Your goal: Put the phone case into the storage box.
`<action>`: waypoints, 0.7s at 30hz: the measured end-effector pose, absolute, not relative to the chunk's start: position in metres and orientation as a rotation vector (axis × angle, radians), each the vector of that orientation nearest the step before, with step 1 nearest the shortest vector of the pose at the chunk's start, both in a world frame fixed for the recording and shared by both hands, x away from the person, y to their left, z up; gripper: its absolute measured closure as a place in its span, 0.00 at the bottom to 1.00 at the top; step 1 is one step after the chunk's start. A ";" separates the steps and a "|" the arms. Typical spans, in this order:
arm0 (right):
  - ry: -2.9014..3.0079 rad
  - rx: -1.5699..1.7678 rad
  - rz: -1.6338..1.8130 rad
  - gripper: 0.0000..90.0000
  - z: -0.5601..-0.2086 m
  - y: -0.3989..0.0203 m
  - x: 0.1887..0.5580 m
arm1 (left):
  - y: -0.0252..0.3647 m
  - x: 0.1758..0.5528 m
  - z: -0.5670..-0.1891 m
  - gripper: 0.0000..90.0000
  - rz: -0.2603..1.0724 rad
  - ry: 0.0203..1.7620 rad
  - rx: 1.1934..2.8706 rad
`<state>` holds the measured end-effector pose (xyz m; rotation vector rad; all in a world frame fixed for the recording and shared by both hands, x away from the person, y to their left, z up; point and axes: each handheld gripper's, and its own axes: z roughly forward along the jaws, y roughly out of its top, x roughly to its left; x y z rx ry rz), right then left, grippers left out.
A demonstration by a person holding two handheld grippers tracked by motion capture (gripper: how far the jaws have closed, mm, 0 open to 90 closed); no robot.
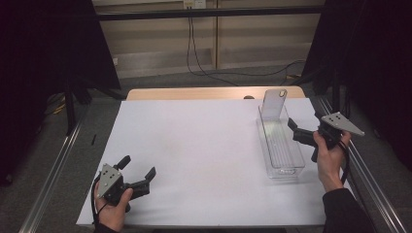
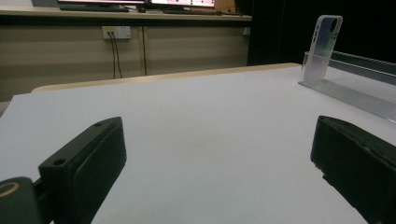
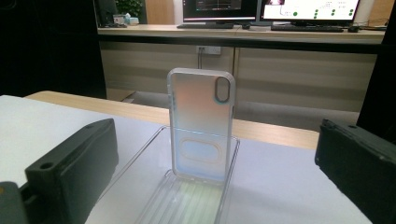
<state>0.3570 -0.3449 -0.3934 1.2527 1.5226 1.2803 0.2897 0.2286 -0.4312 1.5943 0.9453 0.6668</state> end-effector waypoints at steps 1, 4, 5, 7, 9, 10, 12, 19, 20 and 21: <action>1.519 1.251 1.283 0.00 -0.393 -0.345 0.355 | 0.228 0.290 -0.431 0.04 0.666 0.948 1.591; 1.517 1.251 1.282 0.00 -0.393 -0.346 0.351 | 0.229 0.290 -0.431 0.04 0.668 0.949 1.587; 1.519 1.247 1.284 0.00 -0.393 -0.346 0.349 | 0.229 0.290 -0.431 0.04 0.669 0.949 1.586; 1.520 1.245 1.279 0.00 -0.394 -0.347 0.346 | 0.229 0.290 -0.431 0.04 0.668 0.949 1.587; 1.520 1.246 1.273 0.00 -0.395 -0.347 0.343 | 0.229 0.289 -0.431 0.04 0.665 0.949 1.584; 1.514 1.243 1.267 0.00 -0.395 -0.348 0.341 | 0.229 0.289 -0.431 0.04 0.666 0.949 1.583; 1.515 1.240 1.275 0.00 -0.394 -0.348 0.337 | 0.229 0.289 -0.431 0.04 0.667 0.950 1.583; 1.523 1.241 1.276 0.00 -0.395 -0.349 0.326 | 0.229 0.289 -0.430 0.04 0.671 0.940 1.585; 1.521 1.238 1.274 0.00 -0.395 -0.350 0.324 | 0.229 0.289 -0.430 0.04 0.674 0.939 1.586; 1.521 1.236 1.278 0.00 -0.395 -0.350 0.323 | 0.229 0.289 -0.430 0.04 0.674 0.939 1.587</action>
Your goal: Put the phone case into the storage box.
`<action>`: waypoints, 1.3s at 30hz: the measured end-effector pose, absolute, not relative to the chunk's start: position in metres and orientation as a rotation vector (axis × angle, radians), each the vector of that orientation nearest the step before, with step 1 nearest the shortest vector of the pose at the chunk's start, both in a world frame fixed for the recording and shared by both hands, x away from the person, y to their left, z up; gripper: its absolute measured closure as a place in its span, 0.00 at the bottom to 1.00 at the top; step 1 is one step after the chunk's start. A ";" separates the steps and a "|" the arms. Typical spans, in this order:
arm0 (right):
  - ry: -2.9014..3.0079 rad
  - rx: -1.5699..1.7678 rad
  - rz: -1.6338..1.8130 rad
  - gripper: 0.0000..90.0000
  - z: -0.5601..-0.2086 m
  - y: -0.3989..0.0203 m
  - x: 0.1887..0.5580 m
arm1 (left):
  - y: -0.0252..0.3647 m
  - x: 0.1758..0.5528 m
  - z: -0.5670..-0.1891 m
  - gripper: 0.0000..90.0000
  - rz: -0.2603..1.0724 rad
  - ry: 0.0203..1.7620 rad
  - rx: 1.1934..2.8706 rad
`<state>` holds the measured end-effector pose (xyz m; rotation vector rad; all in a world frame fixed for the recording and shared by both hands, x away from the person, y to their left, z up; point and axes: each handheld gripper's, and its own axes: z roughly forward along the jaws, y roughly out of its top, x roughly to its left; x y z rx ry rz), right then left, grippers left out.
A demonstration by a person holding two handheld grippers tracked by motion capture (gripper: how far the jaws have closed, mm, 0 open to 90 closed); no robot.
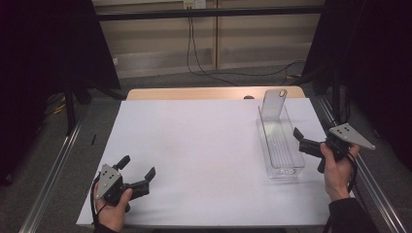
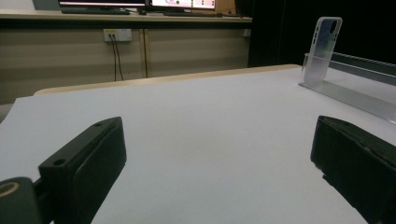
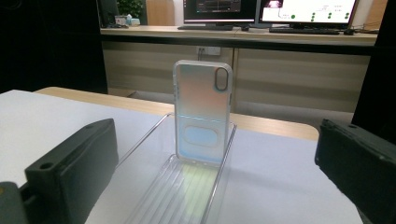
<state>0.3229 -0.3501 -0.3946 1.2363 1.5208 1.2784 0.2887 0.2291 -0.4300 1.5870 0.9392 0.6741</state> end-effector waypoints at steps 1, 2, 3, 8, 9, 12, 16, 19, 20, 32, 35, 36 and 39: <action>1.517 1.237 1.283 0.00 -0.394 -0.350 0.322 | 0.229 0.289 -0.430 0.04 0.673 0.939 1.588; 1.521 1.235 1.282 0.00 -0.395 -0.350 0.320 | 0.229 0.289 -0.430 0.04 0.673 0.941 1.586; 1.524 1.232 1.278 0.00 -0.395 -0.350 0.319 | 0.230 0.289 -0.430 0.04 0.673 0.941 1.585; 1.526 1.230 1.278 0.00 -0.395 -0.350 0.311 | 0.229 0.288 -0.430 0.04 0.671 0.948 1.579; 1.526 1.230 1.278 0.00 -0.395 -0.350 0.310 | 0.229 0.288 -0.430 0.04 0.671 0.947 1.579; 1.531 1.225 1.283 0.00 -0.395 -0.350 0.307 | 0.229 0.288 -0.430 0.04 0.671 0.947 1.578; 1.538 1.218 1.278 0.00 -0.397 -0.350 0.302 | 0.230 0.288 -0.429 0.04 0.672 0.944 1.579; 1.540 1.212 1.275 0.00 -0.397 -0.349 0.298 | 0.230 0.288 -0.430 0.04 0.670 0.947 1.575; 1.544 1.209 1.274 0.00 -0.397 -0.349 0.297 | 0.230 0.288 -0.430 0.04 0.671 0.952 1.571; 1.540 1.197 1.281 0.00 -0.398 -0.346 0.279 | 0.232 0.285 -0.429 0.04 0.679 0.958 1.572; 1.545 1.200 1.279 0.00 -0.401 -0.348 0.275 | 0.232 0.284 -0.429 0.04 0.676 0.957 1.566; 1.543 1.202 1.277 0.00 -0.401 -0.348 0.274 | 0.232 0.284 -0.429 0.04 0.675 0.959 1.562; 1.539 1.209 1.284 0.00 -0.402 -0.349 0.270 | 0.232 0.283 -0.429 0.04 0.674 0.956 1.570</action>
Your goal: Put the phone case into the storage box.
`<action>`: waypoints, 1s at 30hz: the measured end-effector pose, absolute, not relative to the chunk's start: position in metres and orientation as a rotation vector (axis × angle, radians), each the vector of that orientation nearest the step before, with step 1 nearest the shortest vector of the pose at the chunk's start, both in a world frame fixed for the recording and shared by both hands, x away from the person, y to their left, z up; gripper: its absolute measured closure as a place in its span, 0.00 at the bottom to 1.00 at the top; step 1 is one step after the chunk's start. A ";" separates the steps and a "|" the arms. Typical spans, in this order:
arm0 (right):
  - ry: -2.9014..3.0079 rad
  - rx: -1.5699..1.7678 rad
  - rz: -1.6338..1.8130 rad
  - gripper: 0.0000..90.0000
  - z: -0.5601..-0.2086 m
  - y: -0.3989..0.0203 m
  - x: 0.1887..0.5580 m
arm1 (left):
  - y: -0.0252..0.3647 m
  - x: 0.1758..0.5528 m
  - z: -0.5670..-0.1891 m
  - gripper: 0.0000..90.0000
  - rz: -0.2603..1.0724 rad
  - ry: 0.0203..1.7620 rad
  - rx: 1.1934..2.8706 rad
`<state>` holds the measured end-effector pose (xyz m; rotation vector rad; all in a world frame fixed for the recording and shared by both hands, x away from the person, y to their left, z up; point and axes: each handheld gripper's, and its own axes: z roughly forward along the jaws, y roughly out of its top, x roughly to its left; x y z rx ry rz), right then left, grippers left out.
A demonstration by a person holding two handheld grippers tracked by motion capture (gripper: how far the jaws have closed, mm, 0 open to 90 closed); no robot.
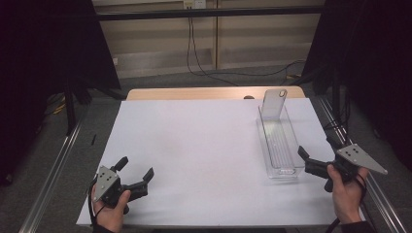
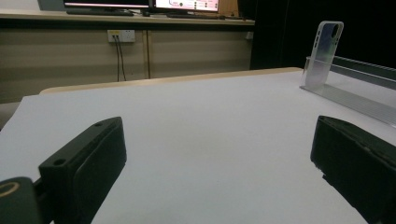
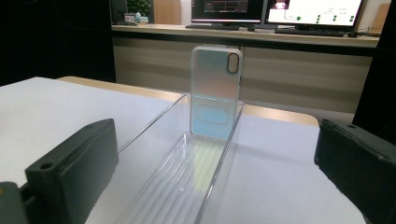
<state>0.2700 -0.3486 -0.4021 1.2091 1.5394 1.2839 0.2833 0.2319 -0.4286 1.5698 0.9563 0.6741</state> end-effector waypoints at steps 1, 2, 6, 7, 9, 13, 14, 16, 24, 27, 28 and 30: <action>1.540 1.208 1.284 0.00 -0.402 -0.349 0.269 | 0.232 0.283 -0.429 0.04 0.674 0.957 1.571; 1.544 1.206 1.283 0.00 -0.403 -0.349 0.267 | 0.232 0.283 -0.429 0.04 0.675 0.957 1.573; 1.552 1.203 1.287 0.00 -0.404 -0.349 0.261 | 0.231 0.280 -0.428 0.04 0.675 0.957 1.575; 1.551 1.205 1.286 0.00 -0.405 -0.349 0.259 | 0.231 0.279 -0.428 0.04 0.675 0.958 1.574; 1.562 1.199 1.289 0.00 -0.407 -0.348 0.257 | 0.232 0.277 -0.427 0.04 0.675 0.957 1.570; 1.580 1.203 1.297 0.00 -0.411 -0.347 0.252 | 0.233 0.276 -0.427 0.04 0.675 0.964 1.570; 1.579 1.211 1.301 0.00 -0.412 -0.346 0.250 | 0.233 0.275 -0.427 0.04 0.675 0.965 1.571; 1.577 1.221 1.302 0.00 -0.414 -0.346 0.247 | 0.232 0.273 -0.427 0.04 0.677 0.961 1.575; 1.560 1.246 1.301 0.00 -0.420 -0.343 0.237 | 0.232 0.271 -0.429 0.04 0.683 0.958 1.597; 1.556 1.255 1.287 0.00 -0.424 -0.344 0.235 | 0.232 0.271 -0.429 0.04 0.680 0.958 1.595; 1.557 1.266 1.291 0.00 -0.424 -0.344 0.234 | 0.232 0.271 -0.429 0.04 0.681 0.960 1.593; 1.553 1.276 1.294 0.00 -0.428 -0.343 0.233 | 0.233 0.270 -0.430 0.04 0.680 0.962 1.601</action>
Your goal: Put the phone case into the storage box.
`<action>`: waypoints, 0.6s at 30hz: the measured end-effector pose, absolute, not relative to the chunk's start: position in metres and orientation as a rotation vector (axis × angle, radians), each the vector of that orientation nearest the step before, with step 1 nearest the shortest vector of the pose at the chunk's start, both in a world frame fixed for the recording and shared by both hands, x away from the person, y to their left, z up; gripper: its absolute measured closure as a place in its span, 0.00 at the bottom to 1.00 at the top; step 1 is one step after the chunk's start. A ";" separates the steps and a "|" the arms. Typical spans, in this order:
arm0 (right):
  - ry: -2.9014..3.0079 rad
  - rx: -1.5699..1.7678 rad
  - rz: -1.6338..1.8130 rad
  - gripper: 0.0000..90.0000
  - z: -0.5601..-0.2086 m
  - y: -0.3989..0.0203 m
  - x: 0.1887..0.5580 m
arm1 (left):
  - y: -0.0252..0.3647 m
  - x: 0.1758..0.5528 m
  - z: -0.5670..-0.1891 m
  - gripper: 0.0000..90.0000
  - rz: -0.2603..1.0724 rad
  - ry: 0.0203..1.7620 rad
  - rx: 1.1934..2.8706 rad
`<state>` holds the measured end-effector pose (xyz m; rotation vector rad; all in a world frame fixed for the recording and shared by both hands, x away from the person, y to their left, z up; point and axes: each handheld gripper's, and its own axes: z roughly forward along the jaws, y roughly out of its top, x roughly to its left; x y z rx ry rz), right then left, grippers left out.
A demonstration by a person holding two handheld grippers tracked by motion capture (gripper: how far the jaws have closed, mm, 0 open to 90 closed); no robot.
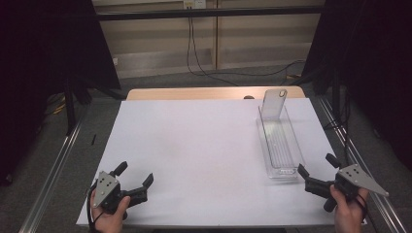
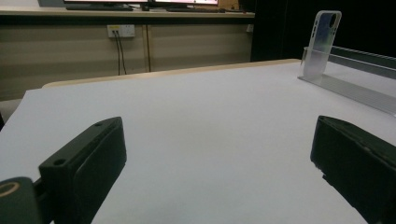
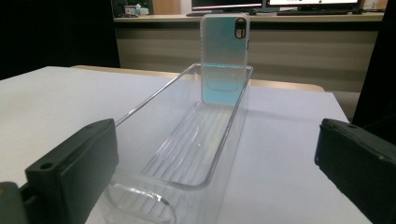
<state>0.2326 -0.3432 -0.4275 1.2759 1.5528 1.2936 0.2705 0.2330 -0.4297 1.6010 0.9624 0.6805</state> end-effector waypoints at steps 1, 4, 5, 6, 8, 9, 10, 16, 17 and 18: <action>1.552 1.281 1.290 0.00 -0.430 -0.342 0.232 | 0.233 0.270 -0.430 0.04 0.681 0.966 1.599; 1.560 1.267 1.260 0.00 -0.433 -0.340 0.229 | 0.233 0.269 -0.430 0.04 0.685 0.970 1.597; 1.554 1.277 1.255 0.00 -0.433 -0.340 0.228 | 0.233 0.269 -0.430 0.04 0.685 0.968 1.598; 1.550 1.278 1.247 0.00 -0.434 -0.340 0.228 | 0.233 0.269 -0.430 0.04 0.684 0.970 1.597; 1.551 1.287 1.238 0.00 -0.437 -0.339 0.226 | 0.233 0.269 -0.430 0.04 0.684 0.971 1.599; 1.558 1.284 1.231 0.00 -0.438 -0.338 0.225 | 0.233 0.269 -0.430 0.04 0.684 0.976 1.596; 1.563 1.282 1.228 0.00 -0.439 -0.337 0.225 | 0.233 0.270 -0.430 0.04 0.684 0.977 1.595; 1.556 1.282 1.240 0.00 -0.439 -0.335 0.226 | 0.231 0.271 -0.431 0.04 0.676 0.998 1.597; 1.549 1.296 1.251 0.00 -0.439 -0.335 0.226 | 0.231 0.271 -0.431 0.04 0.671 0.999 1.599; 1.547 1.295 1.256 0.00 -0.439 -0.335 0.226 | 0.231 0.272 -0.431 0.04 0.675 0.999 1.607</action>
